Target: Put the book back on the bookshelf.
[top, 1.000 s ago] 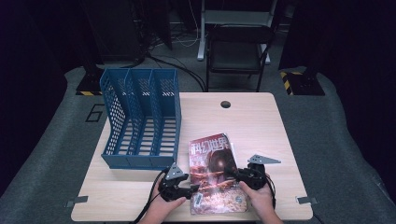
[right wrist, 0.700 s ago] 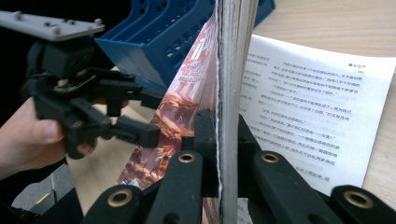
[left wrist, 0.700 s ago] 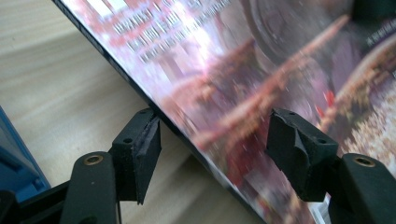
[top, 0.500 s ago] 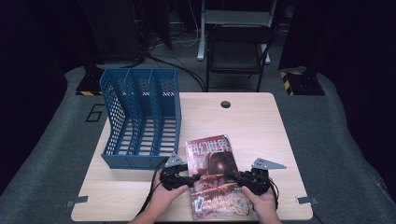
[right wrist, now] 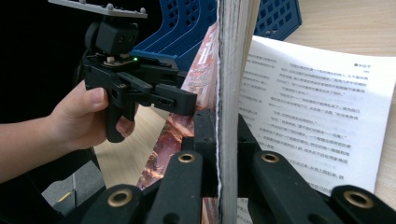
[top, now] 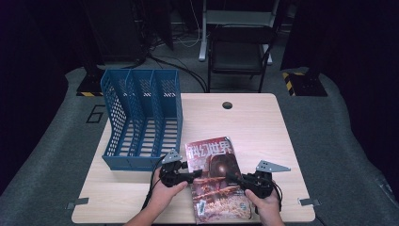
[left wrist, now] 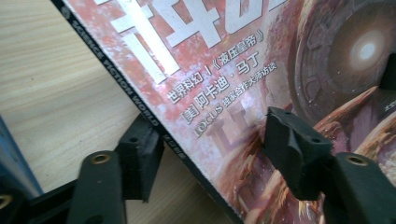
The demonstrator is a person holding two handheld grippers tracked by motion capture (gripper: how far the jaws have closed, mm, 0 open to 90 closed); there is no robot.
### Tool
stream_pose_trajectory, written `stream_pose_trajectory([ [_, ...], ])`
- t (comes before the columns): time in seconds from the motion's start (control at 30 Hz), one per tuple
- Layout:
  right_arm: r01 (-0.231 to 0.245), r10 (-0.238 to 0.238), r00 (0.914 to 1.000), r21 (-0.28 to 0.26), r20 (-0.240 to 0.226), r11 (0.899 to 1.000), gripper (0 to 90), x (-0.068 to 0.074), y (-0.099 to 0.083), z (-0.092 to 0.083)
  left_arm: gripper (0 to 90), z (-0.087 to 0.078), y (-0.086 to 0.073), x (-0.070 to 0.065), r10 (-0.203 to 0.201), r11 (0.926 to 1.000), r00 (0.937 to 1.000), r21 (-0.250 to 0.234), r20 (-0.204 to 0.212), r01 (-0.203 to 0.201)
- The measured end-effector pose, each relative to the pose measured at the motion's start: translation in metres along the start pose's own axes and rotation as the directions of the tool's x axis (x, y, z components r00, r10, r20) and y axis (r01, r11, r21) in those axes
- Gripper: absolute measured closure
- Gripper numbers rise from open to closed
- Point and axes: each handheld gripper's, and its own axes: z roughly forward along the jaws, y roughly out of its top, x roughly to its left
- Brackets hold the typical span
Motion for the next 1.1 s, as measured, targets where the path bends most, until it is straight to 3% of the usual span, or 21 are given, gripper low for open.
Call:
stream_pose_trajectory([
  [0.4, -0.005, 0.004, 0.9995, 0.019, 0.031, 1.0, 85.4, -0.004, -0.001, 0.001, 61.1, -0.016, 0.005, -0.003, 0.013, 0.9994, 0.9999, -0.034, 0.009, -0.012],
  [0.6, -0.022, 0.021, 0.9995, 0.022, 0.025, 1.0, 85.3, -0.007, 0.0, 0.002, 68.9, -0.024, 0.009, -0.004, -0.024, 0.9987, 0.9987, -0.043, 0.045, 0.026],
  [0.8, -0.021, 0.02, 0.9994, 0.031, 0.027, 0.999, 84.9, -0.008, 0.001, 0.004, 69.9, -0.031, 0.012, -0.006, 0.019, 0.9984, 0.9994, -0.054, 0.029, -0.018],
  [1.0, -0.024, 0.023, 0.9996, 0.036, 0.018, 0.999, 83.7, -0.009, 0.003, 0.005, 72.6, -0.039, 0.017, -0.011, 0.029, 0.997, 0.9986, -0.073, 0.044, -0.026],
  [1.1, -0.035, 0.035, 0.9993, 0.038, 0.011, 0.999, 83.4, -0.009, 0.004, 0.005, 73.6, -0.043, 0.021, -0.015, 0.058, 0.995, 0.9974, -0.084, 0.042, -0.054],
])
